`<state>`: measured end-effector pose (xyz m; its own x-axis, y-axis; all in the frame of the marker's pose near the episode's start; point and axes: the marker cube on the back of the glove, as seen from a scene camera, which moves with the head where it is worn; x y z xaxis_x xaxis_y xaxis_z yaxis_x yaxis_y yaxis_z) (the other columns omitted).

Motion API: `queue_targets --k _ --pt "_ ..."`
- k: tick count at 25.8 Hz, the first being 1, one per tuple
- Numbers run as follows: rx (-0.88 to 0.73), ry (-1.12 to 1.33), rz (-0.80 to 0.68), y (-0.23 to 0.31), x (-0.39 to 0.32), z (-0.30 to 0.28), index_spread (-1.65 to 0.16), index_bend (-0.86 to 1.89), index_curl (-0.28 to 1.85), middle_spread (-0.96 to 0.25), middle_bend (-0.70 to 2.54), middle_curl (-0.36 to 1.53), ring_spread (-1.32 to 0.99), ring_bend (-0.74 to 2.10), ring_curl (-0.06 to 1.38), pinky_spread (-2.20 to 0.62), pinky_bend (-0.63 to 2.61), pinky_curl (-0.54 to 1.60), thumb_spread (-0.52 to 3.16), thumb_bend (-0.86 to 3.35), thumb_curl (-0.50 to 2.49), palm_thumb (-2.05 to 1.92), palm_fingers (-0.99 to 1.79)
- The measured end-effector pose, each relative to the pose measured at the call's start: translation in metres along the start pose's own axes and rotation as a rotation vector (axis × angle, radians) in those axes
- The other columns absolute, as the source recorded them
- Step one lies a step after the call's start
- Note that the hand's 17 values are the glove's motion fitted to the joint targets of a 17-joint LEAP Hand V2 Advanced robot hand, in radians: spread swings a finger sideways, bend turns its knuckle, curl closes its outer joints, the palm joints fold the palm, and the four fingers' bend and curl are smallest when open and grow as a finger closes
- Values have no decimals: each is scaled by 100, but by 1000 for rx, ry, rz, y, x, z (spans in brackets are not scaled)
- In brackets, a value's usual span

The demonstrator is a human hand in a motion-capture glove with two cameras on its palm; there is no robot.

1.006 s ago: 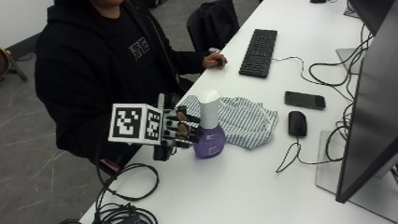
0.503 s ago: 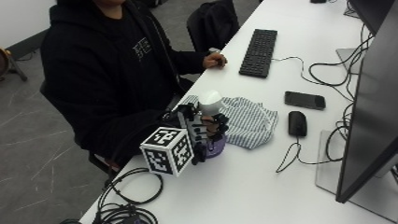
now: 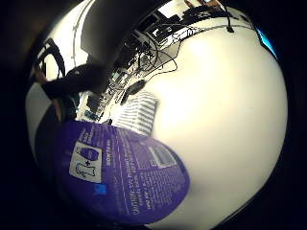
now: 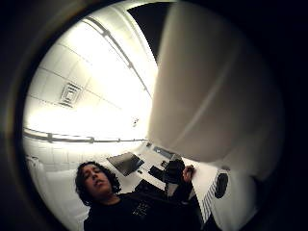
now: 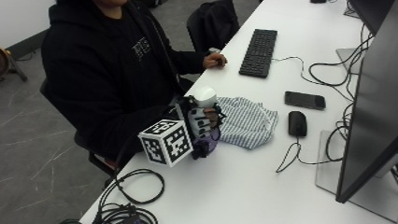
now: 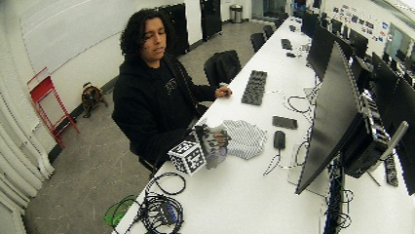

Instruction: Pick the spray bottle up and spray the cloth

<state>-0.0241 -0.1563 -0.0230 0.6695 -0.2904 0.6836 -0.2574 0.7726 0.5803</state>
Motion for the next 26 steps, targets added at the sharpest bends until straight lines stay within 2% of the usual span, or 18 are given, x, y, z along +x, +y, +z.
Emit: queue_targets --k 5,9,14,20,26 --pt "-108 112 -4 -4 -23 -23 -29 21 35 -16 56 47 -18 63 42 -15 40 38 49 14 49 102 129" --pt "-210 268 18 -32 -41 -19 -29 22 38 -17 57 48 -19 63 43 -18 40 39 41 11 52 103 130" --pt "-519 559 83 -37 -65 -21 -29 24 41 -17 57 50 -20 63 44 -19 41 40 33 7 56 104 130" --pt "-772 866 117 -45 -70 -2 -29 24 45 -18 57 51 -20 63 45 -20 41 41 27 3 60 106 129" --pt "-1013 1105 118 -26 -58 33 -29 23 47 -18 57 52 -20 63 46 -20 43 41 24 0 63 108 129"
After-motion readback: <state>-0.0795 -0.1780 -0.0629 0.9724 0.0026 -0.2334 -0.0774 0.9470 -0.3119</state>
